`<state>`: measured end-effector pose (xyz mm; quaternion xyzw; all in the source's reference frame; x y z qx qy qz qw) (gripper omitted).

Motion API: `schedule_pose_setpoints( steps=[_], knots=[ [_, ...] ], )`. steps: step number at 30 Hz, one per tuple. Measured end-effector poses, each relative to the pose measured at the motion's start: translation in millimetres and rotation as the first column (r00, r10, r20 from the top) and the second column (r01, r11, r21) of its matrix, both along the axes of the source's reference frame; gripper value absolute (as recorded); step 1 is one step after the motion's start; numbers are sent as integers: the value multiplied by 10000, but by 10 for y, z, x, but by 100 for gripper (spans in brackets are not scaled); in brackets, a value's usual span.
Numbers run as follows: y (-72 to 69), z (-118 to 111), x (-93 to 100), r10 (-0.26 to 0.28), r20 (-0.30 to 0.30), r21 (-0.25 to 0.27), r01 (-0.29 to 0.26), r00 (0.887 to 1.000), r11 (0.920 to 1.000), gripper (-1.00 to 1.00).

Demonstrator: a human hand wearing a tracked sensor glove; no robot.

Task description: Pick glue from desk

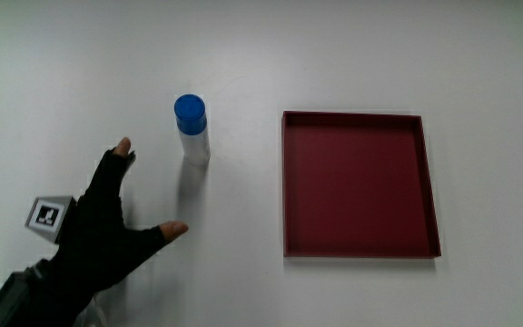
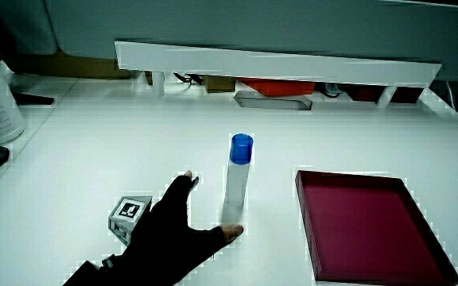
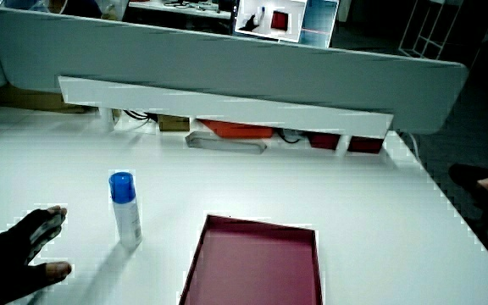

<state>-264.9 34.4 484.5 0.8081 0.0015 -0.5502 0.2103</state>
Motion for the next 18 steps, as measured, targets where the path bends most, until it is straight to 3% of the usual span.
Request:
schedule_pose_setpoints(
  steps=[3, 6, 7, 8, 14, 17, 18],
  knots=[
    [-90, 65, 23, 3, 380, -165, 4, 9993, 9999, 0],
    [-187, 69, 88, -70, 41, -228, 71, 10000, 9997, 0],
    [-220, 101, 89, 74, 254, -245, -67, 9997, 9997, 0],
    [-247, 75, 127, -82, 20, -327, 83, 10000, 9994, 0],
    [-403, 167, 202, -278, 232, -693, 294, 9993, 9972, 0],
    [-472, 182, 276, -219, -53, -544, 216, 9997, 9983, 0],
    [-484, 170, 304, -295, -67, -705, 290, 9995, 9971, 0]
  ],
)
